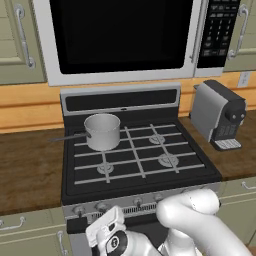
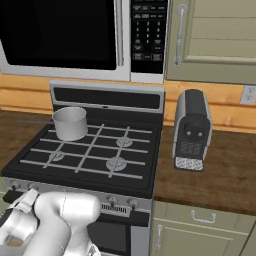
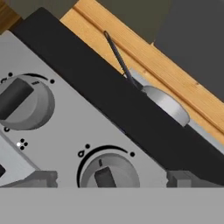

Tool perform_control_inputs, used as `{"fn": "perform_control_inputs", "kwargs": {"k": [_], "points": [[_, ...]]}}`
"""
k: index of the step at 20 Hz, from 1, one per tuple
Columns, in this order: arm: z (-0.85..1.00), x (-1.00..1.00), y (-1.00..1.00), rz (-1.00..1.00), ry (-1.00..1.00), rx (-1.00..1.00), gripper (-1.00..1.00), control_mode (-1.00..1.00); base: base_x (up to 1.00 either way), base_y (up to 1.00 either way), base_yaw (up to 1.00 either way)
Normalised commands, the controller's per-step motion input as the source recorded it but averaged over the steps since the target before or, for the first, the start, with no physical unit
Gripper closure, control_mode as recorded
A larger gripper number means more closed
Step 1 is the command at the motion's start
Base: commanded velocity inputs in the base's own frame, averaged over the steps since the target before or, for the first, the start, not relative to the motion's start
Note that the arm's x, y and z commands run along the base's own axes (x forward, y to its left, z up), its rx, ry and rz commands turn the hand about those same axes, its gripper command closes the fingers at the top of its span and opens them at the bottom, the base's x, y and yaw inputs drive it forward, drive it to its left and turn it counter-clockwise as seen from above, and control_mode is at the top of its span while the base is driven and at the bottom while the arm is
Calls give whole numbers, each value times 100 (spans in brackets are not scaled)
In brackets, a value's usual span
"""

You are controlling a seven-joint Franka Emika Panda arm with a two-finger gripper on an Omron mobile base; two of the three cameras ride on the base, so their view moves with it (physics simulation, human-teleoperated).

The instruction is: Turn off the rear left burner of the stove.

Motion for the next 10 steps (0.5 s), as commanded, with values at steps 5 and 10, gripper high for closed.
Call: {"fn": "perform_control_inputs", "kwargs": {"k": [5, 10], "points": [[6, 21, -4, 0, -1, 1, -100, -100, 0, 0, 0], [-3, 43, 0, 0, 0, -2, 100, -100, 0, 0, 0]]}}
